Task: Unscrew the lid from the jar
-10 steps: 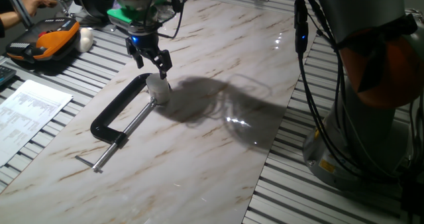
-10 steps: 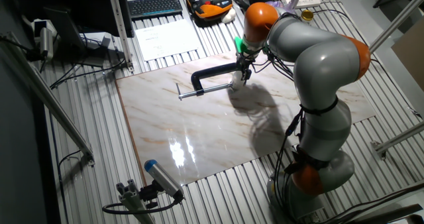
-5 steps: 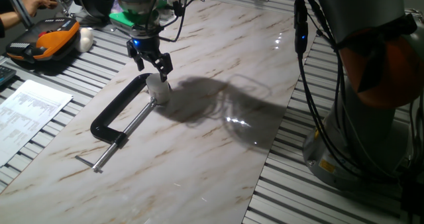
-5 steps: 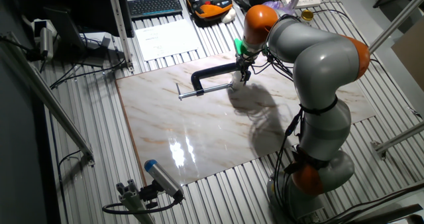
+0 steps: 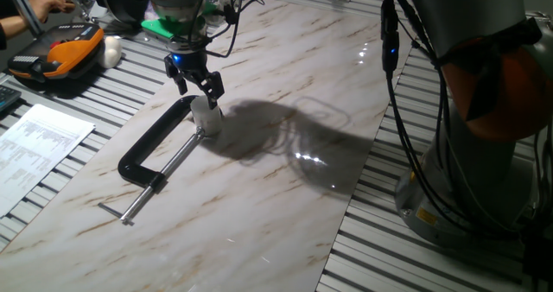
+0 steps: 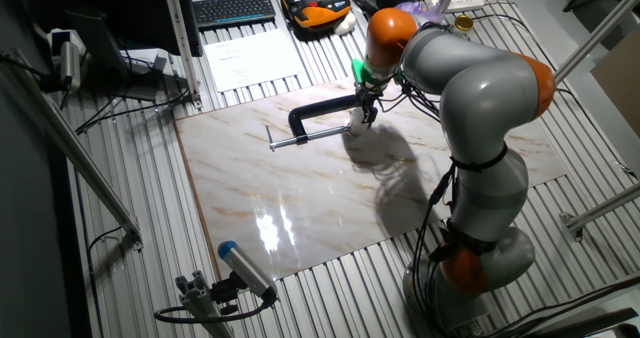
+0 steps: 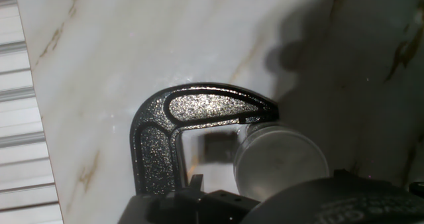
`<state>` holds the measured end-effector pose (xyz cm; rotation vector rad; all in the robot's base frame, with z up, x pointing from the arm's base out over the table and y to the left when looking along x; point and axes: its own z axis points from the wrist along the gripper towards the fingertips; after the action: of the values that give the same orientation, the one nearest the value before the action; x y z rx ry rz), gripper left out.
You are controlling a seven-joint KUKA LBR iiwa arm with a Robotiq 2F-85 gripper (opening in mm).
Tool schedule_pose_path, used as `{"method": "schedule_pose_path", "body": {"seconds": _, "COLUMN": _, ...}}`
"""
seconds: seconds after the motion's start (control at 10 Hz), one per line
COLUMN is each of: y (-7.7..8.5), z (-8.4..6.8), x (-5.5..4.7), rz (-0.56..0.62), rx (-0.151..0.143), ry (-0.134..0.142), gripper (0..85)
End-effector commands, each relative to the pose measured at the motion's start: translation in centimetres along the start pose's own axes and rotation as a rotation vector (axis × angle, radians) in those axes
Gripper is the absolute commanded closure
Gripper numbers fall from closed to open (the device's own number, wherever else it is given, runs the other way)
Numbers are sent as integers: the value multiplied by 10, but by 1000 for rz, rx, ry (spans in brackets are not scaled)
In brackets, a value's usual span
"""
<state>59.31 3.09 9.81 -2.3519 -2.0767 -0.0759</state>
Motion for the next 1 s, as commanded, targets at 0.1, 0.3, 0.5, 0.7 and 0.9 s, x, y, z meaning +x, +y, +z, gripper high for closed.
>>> {"method": "schedule_pose_path", "body": {"seconds": 0.1, "y": 0, "z": 1, "x": 0, "rz": -1, "rx": 0, "ry": 0, "gripper": 0}}
{"method": "schedule_pose_path", "body": {"seconds": 0.3, "y": -2, "z": 0, "x": -1, "rz": -5, "rx": 0, "ry": 0, "gripper": 0}}
{"method": "schedule_pose_path", "body": {"seconds": 0.5, "y": -3, "z": 1, "x": -1, "rz": -5, "rx": 3, "ry": -3, "gripper": 0}}
{"method": "schedule_pose_path", "body": {"seconds": 0.7, "y": -4, "z": 2, "x": -2, "rz": -5, "rx": 3, "ry": -3, "gripper": 0}}
{"method": "schedule_pose_path", "body": {"seconds": 0.9, "y": -6, "z": 2, "x": -2, "rz": -5, "rx": 5, "ry": -6, "gripper": 0}}
